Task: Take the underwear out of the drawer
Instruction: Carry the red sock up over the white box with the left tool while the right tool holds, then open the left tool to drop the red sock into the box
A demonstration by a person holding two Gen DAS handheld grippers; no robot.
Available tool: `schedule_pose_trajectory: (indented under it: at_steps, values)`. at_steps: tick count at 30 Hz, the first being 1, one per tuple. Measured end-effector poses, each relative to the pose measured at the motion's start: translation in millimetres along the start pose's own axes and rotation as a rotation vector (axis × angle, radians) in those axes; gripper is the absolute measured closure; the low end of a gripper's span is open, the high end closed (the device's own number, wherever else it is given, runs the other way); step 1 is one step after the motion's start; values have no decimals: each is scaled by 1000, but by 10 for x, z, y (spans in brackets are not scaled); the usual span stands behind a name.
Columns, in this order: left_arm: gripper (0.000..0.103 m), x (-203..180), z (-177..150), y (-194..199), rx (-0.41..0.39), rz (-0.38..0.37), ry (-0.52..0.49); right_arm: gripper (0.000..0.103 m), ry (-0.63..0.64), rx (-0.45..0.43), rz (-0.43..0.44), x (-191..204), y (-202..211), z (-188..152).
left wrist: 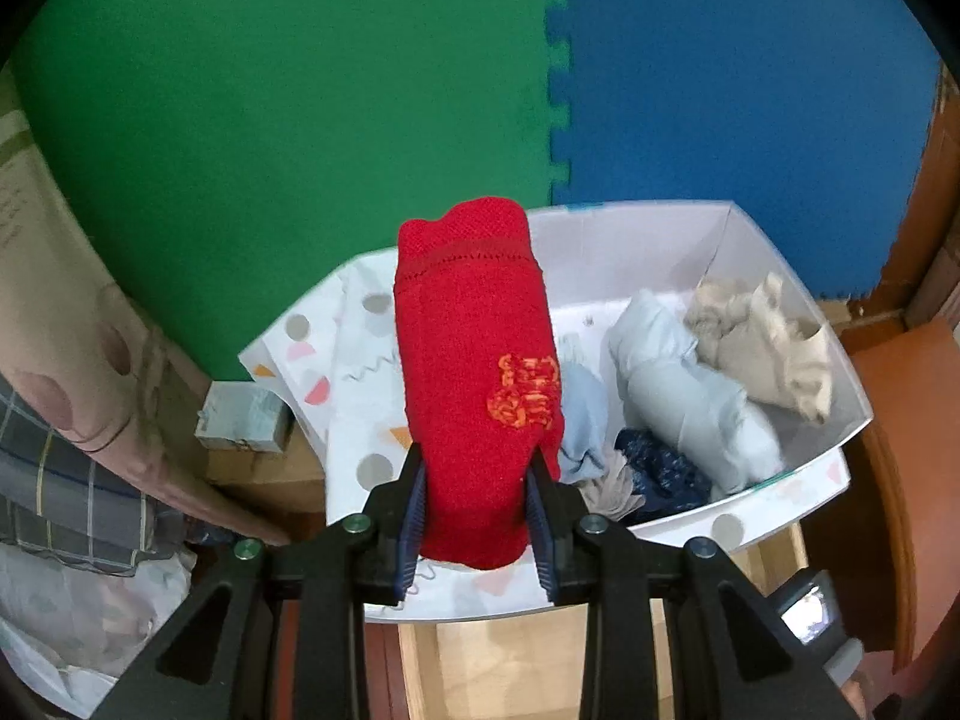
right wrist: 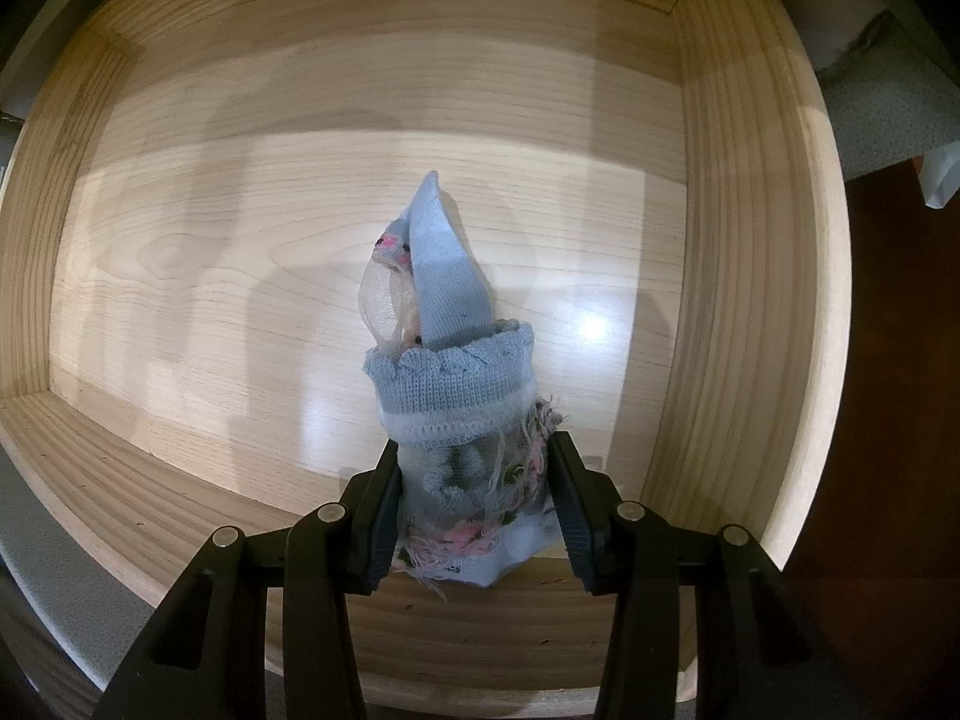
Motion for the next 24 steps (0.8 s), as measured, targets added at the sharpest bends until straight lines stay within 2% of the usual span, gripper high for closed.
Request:
schedule_pose_trajectory:
  at_steps: [8,14,20,24]
  values:
    - [72,-61,-111,-337,50,-11,2,60,0,0,0,-4,-2,-7]
    - [68,-17,-187,-511,85,17,10,60,-4,0,0,13,-10,-7]
    - [63,-33,-194,-472,71,24,-14,60,-3,0,0,0,-10,-3]
    - [61,0,-177,-362,64,9,15,60,-2,0,0,-24,-15,1]
Point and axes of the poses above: each gripper's, at about its wrist camera, not at the fingertips, and y roughly against the way its jaws point, x to its left, z to its top, the point moved 6 cm from there along -y, roughly the way its jaws point, and after that the axes turned 8 degrees about -x, right-handed, at the moved point
